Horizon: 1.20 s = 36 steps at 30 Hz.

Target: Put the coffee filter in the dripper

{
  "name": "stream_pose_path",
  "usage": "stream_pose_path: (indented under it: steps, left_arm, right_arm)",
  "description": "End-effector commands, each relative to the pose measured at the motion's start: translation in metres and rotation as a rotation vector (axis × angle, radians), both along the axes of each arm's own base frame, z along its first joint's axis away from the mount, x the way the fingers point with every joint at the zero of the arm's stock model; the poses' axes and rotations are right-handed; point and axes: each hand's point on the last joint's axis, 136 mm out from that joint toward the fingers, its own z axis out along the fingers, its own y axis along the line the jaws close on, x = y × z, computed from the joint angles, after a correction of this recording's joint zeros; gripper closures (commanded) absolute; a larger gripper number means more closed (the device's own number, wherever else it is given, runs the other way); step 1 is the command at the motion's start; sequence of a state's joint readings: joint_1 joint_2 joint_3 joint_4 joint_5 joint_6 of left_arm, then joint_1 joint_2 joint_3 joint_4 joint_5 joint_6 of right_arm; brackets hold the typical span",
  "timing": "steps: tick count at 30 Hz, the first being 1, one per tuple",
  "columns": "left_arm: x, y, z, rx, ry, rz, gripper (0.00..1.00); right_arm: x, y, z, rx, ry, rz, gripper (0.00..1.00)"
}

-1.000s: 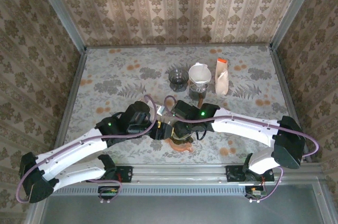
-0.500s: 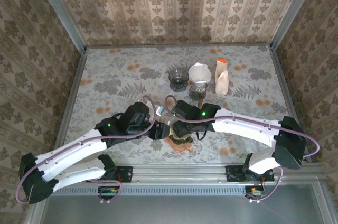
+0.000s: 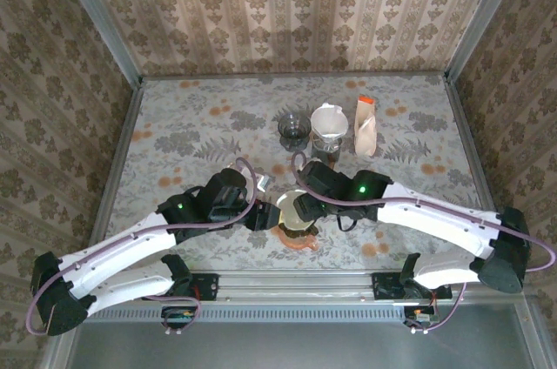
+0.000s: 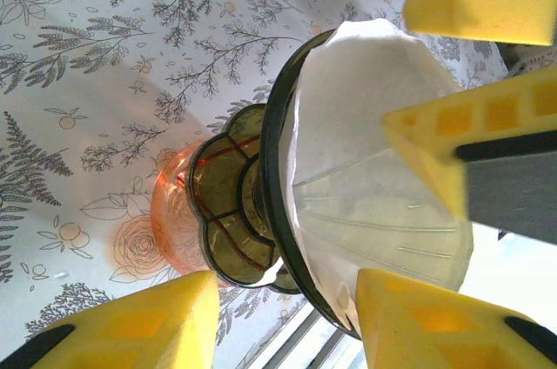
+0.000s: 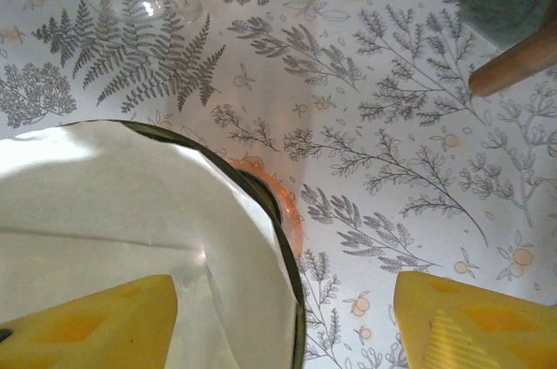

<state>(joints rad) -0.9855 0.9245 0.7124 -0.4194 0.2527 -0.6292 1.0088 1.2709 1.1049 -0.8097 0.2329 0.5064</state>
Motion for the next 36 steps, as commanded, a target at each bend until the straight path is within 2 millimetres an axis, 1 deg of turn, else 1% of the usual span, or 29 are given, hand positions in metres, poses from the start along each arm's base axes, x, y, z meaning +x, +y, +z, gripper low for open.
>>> stream_pose_path:
  steps: [1, 5, 7, 13, 17, 21, 32, 36]
  left_arm:
    - [0.002, 0.005, -0.003, 0.005, 0.008, 0.026, 0.53]
    - [0.003, 0.005, -0.004, 0.006, 0.008, 0.026, 0.53]
    - [0.003, 0.004, -0.004, 0.006, 0.009, 0.025, 0.53]
    - [0.003, 0.005, -0.006, 0.008, 0.012, 0.028, 0.53]
    - [0.003, 0.005, -0.005, 0.003, 0.012, 0.029, 0.53]
    - [0.003, 0.004, -0.003, -0.005, 0.011, 0.027, 0.53]
    - [0.005, 0.003, 0.019, -0.085, -0.031, 0.040, 0.38]
    - [0.006, 0.000, 0.017, -0.082, -0.028, 0.035, 0.35]
  right_arm:
    - [-0.005, -0.020, 0.008, -0.023, -0.005, -0.046, 0.32]
    - [-0.009, -0.029, 0.006, -0.026, -0.002, -0.059, 0.35]
    - [-0.011, -0.031, 0.003, -0.029, 0.002, -0.062, 0.39]
    - [-0.011, -0.027, -0.001, -0.023, 0.015, -0.056, 0.50]
    - [-0.011, -0.028, 0.000, -0.023, 0.011, -0.059, 0.56]
    - [-0.011, -0.029, 0.001, -0.022, 0.010, -0.058, 0.57]
    - [-0.011, -0.026, 0.000, -0.015, 0.013, -0.058, 0.57]
    - [-0.011, -0.026, -0.002, -0.014, 0.016, -0.059, 0.57]
